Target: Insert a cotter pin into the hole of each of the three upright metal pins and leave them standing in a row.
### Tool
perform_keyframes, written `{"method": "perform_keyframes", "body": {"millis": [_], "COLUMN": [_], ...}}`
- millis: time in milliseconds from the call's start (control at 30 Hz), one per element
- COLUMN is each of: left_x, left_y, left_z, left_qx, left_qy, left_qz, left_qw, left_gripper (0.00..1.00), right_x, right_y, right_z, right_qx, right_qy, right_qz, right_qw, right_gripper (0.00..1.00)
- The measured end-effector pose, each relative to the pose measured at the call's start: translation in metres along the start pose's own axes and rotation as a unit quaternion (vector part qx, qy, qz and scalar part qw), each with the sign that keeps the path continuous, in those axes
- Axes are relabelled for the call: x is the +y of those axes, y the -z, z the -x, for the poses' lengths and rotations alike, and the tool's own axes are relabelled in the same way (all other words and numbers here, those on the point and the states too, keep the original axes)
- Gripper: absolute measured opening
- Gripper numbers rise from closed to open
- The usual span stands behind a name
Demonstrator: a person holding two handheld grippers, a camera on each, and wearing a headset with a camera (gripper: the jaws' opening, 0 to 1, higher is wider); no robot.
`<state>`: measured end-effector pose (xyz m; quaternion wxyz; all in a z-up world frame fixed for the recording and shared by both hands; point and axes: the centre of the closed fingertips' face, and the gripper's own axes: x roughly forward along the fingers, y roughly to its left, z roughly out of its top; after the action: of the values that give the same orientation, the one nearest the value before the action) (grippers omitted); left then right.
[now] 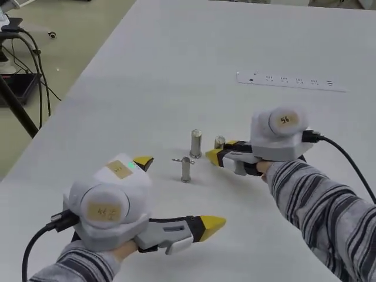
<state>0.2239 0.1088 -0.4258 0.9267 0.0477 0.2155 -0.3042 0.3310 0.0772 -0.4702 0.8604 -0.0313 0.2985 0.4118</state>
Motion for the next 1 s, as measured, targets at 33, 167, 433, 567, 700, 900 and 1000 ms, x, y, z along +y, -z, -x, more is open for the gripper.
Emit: {"method": "perform_keyframes", "body": {"millis": [33,167,433,567,700,900,1000], "left_x": [-0.001,-0.004,-0.011,-0.017,-0.017,-0.019,-0.02], "left_y": [-0.001,-0.002,-0.003,-0.006,-0.006,-0.004,-0.004], "left_z": [0.001,0.007,0.015,0.018,0.019,0.02,0.02], "left_qx": [0.001,0.005,0.006,0.004,0.005,0.007,0.008], "left_qy": [0.0,-0.002,0.0,0.004,0.001,-0.001,-0.001], "left_qz": [-0.001,-0.01,-0.011,-0.016,-0.016,-0.012,-0.011], "left_qw": [1.0,0.9999,0.9999,0.9999,0.9999,0.9999,0.9999], "left_gripper": [0.99,0.99,0.99,0.99,0.99,0.99,0.98], "right_x": [0.0,0.001,-0.008,-0.008,-0.004,0.003,0.006], "right_y": [0.0,0.0,-0.001,0.002,0.007,0.016,0.021], "right_z": [0.0,0.001,0.004,0.007,0.014,0.027,0.034], "right_qx": [-0.001,-0.006,-0.003,-0.003,-0.003,0.001,0.003], "right_qy": [0.004,0.016,0.059,0.066,0.066,0.058,0.056], "right_qz": [0.0,0.014,0.049,0.055,0.052,0.054,0.058], "right_qw": [1.0,0.9998,0.9971,0.9963,0.9965,0.9968,0.9967], "right_gripper": [0.12,0.11,0.09,0.09,0.09,0.09,0.09]}}
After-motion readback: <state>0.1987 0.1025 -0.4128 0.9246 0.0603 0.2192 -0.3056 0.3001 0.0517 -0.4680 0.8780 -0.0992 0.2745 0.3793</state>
